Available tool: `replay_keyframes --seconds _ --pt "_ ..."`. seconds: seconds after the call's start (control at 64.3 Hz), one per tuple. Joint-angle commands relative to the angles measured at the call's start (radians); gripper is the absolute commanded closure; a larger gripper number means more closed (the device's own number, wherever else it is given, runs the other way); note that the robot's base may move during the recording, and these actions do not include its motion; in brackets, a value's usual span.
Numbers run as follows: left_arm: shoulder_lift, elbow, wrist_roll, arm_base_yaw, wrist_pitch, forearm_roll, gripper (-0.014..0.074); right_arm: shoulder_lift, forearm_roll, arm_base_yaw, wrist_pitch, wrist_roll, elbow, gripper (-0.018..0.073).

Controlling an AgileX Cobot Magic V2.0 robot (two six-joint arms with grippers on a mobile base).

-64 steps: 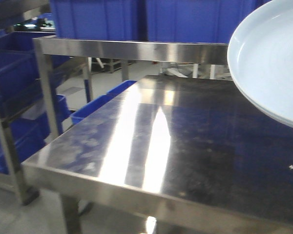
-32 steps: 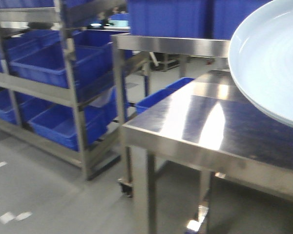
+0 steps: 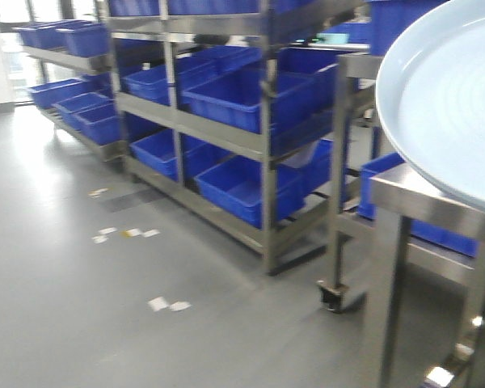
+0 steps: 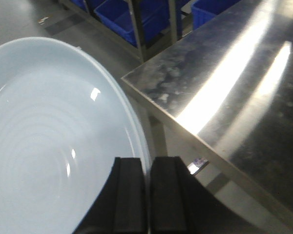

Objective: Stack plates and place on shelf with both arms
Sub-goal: 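Drive the base to the blue-bin shelving rack carrying the plates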

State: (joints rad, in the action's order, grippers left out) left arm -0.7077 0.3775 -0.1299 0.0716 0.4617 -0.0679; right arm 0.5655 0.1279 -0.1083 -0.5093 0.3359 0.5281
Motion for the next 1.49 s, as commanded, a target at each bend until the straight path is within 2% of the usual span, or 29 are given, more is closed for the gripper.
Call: replay_keyframes --seconds 0.0,1.477 --pt "0.003 0.028 0.001 0.007 -0.069 -0.008 0.0513 -0.003 0.007 0.005 0.088 -0.002 0.029 0.0531" --pt "0.003 0.028 0.001 0.007 -0.069 -0.008 0.0513 -0.003 0.007 0.005 0.088 -0.002 0.029 0.0531"
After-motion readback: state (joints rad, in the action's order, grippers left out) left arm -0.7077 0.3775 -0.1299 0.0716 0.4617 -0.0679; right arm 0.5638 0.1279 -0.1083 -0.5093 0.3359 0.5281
